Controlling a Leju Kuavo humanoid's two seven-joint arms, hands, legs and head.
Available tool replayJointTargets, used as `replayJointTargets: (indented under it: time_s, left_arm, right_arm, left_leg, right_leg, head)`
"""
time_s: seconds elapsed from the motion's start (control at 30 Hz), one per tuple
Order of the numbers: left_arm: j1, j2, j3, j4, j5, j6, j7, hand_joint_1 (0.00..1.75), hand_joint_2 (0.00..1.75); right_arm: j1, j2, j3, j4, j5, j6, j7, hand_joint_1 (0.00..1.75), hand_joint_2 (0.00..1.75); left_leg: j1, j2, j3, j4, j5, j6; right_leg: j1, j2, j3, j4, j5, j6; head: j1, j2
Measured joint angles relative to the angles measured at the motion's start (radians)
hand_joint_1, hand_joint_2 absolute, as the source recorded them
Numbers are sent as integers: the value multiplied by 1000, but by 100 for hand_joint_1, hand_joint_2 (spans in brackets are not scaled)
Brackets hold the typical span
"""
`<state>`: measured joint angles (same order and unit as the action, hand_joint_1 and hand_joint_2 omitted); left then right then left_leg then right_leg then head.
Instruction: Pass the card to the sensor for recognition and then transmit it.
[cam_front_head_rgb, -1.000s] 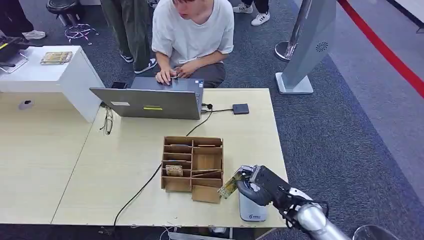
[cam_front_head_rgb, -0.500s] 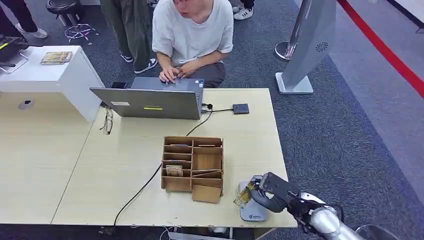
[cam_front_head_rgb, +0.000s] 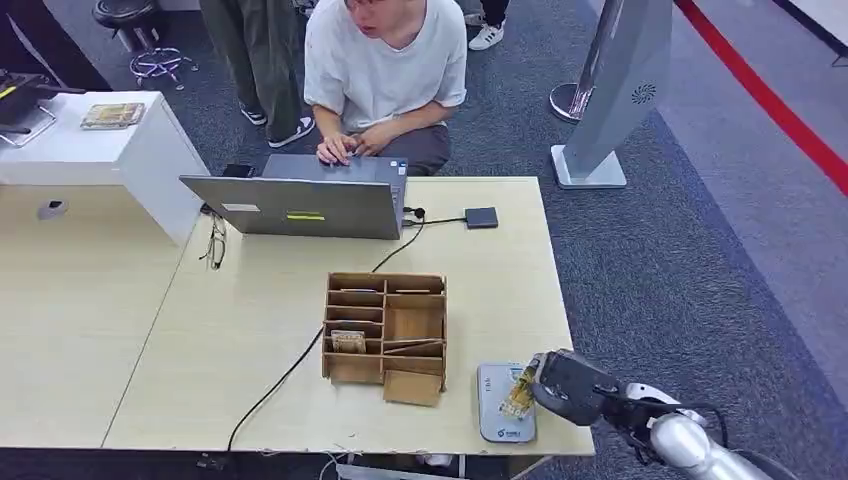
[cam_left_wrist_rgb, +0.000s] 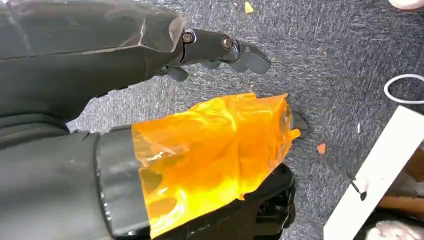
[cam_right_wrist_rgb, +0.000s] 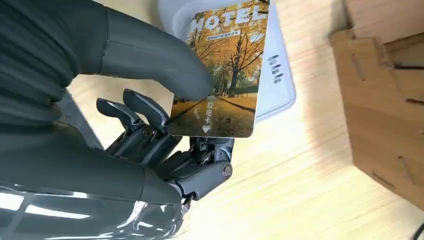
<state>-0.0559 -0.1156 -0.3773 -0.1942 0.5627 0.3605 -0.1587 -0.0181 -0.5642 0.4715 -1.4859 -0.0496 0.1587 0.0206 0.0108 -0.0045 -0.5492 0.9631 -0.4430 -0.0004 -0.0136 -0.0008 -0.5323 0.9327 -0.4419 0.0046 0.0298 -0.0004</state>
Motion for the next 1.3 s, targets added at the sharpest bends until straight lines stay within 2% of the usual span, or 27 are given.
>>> replayJointTargets:
  time_s: [0.27,0.63,0.97,1.13,1.3]
  left_arm:
    - [0,-1,4,0,3,-1,0,0,0]
    - [0,-1,5,0,4,-1,-2,0,0]
    - [0,-1,5,0,3,0,1,0,0]
    - [0,-1,5,0,3,3,11,0,0]
    - [-2,-2,5,0,9,8,19,0,0]
  right_arm:
    - [-10,0,10,-10,54,-41,33,175,175]
    - [-19,0,28,-43,1,-35,31,175,175]
    - [-29,2,66,-45,31,-44,46,175,175]
    - [-37,15,99,-30,104,-98,66,175,175]
    - [-54,35,127,-8,131,-119,79,175,175]
  left_leg:
    - [0,0,0,0,0,0]
    - [0,0,0,0,0,0]
    - [0,0,0,0,0,0]
    - [0,0,0,0,0,0]
    - [0,0,0,0,0,0]
  right_leg:
    - [0,0,0,0,0,0]
    - [0,0,0,0,0,0]
    - [0,0,0,0,0,0]
    - [0,0,0,0,0,0]
    - [0,0,0,0,0,0]
  head:
    - [0,0]
    - [0,0]
    - [0,0]
    - [0,0]
    - [0,0]
